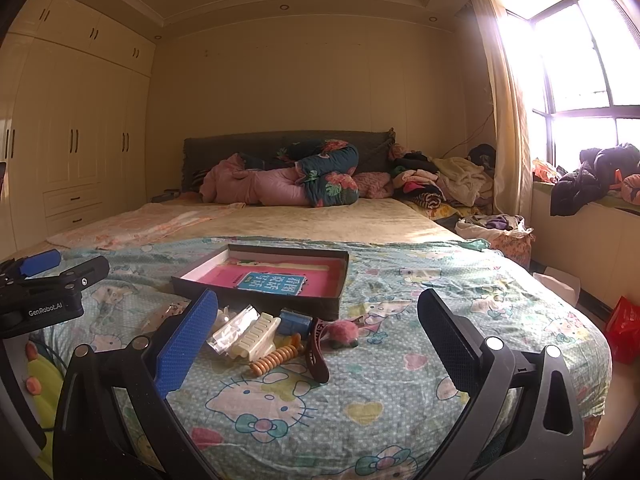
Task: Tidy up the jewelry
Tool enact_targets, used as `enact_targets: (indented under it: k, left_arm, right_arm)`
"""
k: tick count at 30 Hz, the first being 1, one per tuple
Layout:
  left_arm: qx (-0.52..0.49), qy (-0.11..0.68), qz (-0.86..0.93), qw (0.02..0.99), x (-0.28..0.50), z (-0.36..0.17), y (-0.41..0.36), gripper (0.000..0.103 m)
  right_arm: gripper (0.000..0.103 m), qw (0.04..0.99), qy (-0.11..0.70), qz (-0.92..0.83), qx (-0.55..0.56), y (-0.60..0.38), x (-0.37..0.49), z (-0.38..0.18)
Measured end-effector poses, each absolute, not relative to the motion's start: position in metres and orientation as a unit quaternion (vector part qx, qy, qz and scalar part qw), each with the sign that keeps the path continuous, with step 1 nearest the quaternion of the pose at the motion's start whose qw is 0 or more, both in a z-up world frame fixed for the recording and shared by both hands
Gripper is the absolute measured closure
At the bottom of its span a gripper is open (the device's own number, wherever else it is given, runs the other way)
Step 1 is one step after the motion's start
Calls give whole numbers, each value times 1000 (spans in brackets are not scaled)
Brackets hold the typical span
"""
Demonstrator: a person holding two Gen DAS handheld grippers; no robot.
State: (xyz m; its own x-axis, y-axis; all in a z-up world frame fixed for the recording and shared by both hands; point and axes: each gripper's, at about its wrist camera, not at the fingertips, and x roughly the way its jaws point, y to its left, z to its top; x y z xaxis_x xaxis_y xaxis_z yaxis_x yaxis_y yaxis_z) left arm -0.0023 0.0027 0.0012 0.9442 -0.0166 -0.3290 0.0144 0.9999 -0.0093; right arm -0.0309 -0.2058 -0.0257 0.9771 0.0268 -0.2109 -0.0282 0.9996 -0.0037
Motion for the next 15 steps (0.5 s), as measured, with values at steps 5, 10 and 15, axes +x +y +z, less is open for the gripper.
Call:
enact_targets:
  k: [5, 10, 15]
  left_arm:
    - [-3, 167, -8, 986, -1, 1, 2, 11]
    - [-2, 167, -8, 986, 0, 2, 3, 11]
    - [-2, 167, -9, 986, -1, 1, 2, 11]
  right_arm:
    - [6, 994, 106, 13, -4, -206, -31, -26]
    - [6, 994, 107, 14, -4, -206, -31, -26]
    - [6, 994, 105, 14, -5, -205, -31, -27]
